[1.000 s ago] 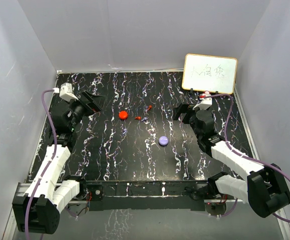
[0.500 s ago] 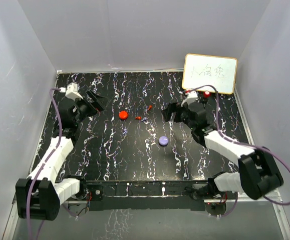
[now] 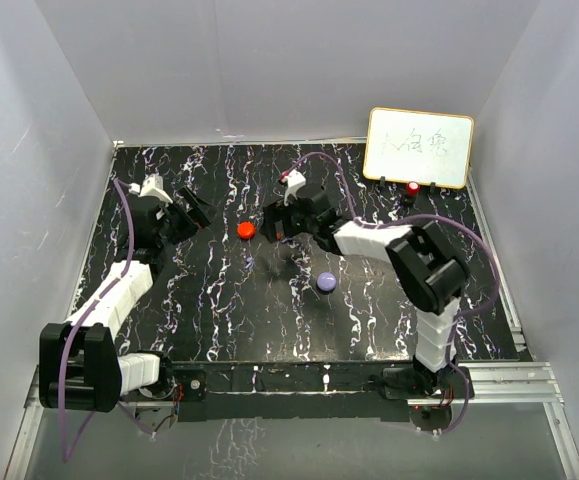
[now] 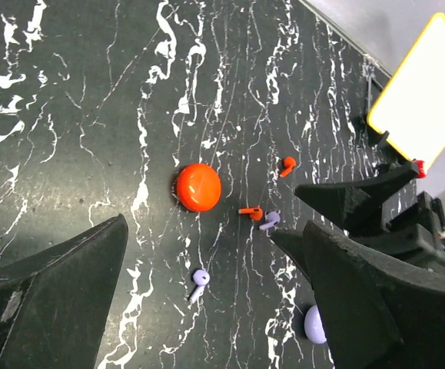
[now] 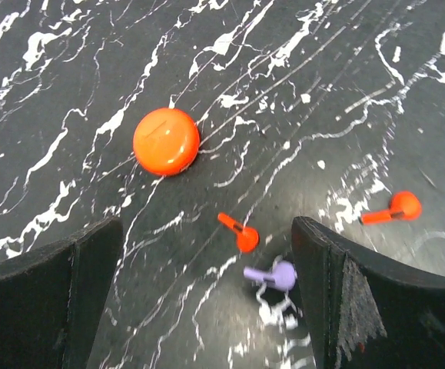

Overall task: Insert the wireless bluetooth earbuds into the charging case
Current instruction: Pick up the charging case at the center of the board.

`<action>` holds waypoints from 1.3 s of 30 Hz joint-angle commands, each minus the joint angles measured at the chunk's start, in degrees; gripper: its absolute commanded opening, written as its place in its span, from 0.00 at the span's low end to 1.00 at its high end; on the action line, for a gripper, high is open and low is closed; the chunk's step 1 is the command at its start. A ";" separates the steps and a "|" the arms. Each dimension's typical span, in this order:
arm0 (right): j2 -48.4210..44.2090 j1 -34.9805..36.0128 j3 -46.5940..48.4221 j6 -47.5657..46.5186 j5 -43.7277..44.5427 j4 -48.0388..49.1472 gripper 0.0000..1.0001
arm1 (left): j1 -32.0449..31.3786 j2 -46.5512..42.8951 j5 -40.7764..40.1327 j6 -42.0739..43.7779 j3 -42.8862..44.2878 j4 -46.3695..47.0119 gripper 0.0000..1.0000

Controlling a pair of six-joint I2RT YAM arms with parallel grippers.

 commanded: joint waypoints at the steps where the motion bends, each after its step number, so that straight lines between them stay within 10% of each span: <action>1: 7.21 2.08 9.57 -3.64 0.52 -0.13 0.89 | -0.14 -0.55 -2.48 0.18 -0.13 -1.45 0.95; 25: 20.87 7.54 22.47 -15.82 4.36 -3.39 0.86 | 1.39 0.49 -3.17 0.39 0.30 -3.78 0.84; 39: 21.72 7.98 22.59 -16.68 6.03 -3.33 0.49 | 2.30 1.29 -1.96 0.09 -0.20 -3.13 0.80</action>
